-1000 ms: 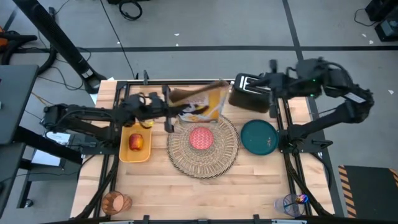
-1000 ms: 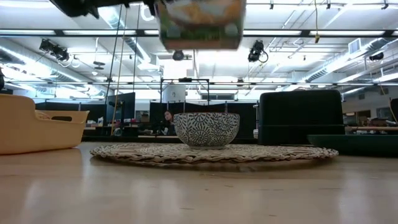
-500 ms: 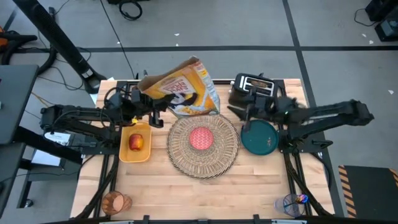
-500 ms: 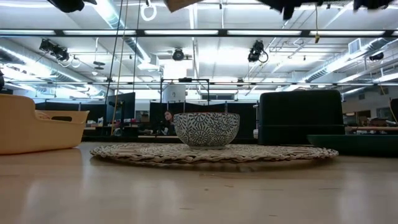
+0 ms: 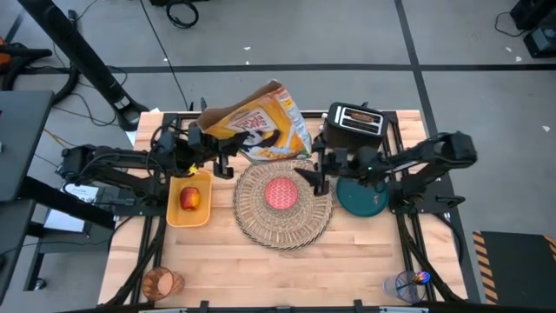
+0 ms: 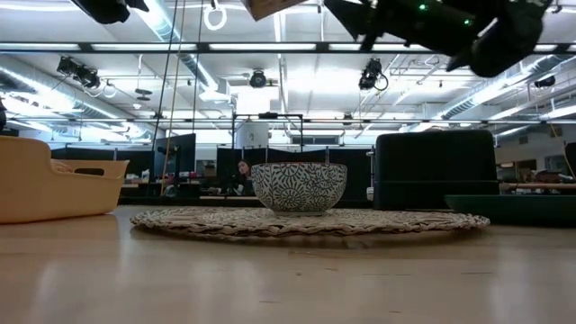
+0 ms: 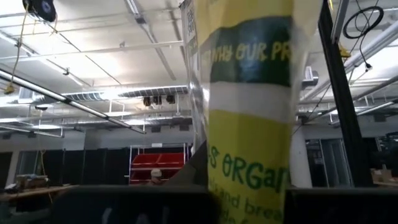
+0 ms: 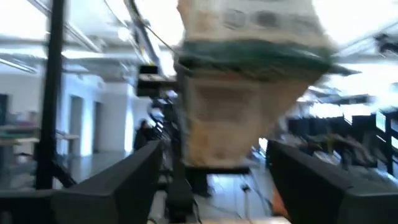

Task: Arrange a breakfast setting
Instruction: Pour the cereal from the yellow cereal box into the red bowl on the brown table mat

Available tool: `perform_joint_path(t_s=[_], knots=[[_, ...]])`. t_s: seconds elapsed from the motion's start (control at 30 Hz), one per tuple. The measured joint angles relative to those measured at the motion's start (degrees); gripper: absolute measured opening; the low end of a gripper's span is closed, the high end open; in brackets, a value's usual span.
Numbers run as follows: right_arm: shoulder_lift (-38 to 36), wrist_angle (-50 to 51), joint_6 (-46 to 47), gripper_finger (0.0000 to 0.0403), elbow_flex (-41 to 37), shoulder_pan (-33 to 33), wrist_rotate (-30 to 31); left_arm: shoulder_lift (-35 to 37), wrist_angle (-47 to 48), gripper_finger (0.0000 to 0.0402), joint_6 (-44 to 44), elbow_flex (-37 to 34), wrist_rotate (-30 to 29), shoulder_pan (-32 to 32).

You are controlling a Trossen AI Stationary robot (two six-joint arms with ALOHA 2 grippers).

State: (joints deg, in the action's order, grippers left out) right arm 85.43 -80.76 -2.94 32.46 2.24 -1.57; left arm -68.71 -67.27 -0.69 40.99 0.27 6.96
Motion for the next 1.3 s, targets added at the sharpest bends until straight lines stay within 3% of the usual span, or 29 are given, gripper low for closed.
perform_joint_path(t_s=[0.2, 0.3, 0.53, 0.93, 1.17, 1.3], knots=[[6.8, -3.4, 2.1, 0.0380, 5.6, 0.4, -0.7, -0.7, -2.2, 0.0014, 0.0, 0.0, 1.7, 0.0], [8.4, -4.0, 3.5, 0.0397, 8.1, 0.7, -0.7, -0.6, -2.6, 0.0014, 0.1, 0.0, 2.5, -0.1], [9.3, -3.6, 2.0, 0.0380, 12.1, 0.8, 0.0, -0.5, -3.3, 0.0014, 0.3, 0.2, 2.9, -0.3], [9.2, -4.4, 4.1, 0.0376, 12.0, 2.2, 2.4, -0.8, -5.3, 0.0014, -0.1, 0.0, 4.8, -2.7], [8.5, -9.1, 4.1, 0.0377, 12.4, 1.6, -5.3, -0.8, -4.4, 0.0014, -1.2, 0.0, 5.0, -2.7], [8.5, -8.6, 2.9, 0.0377, 12.6, 1.0, -3.3, -2.2, -4.8, 0.0014, -2.8, -0.1, 3.7, -2.7]])
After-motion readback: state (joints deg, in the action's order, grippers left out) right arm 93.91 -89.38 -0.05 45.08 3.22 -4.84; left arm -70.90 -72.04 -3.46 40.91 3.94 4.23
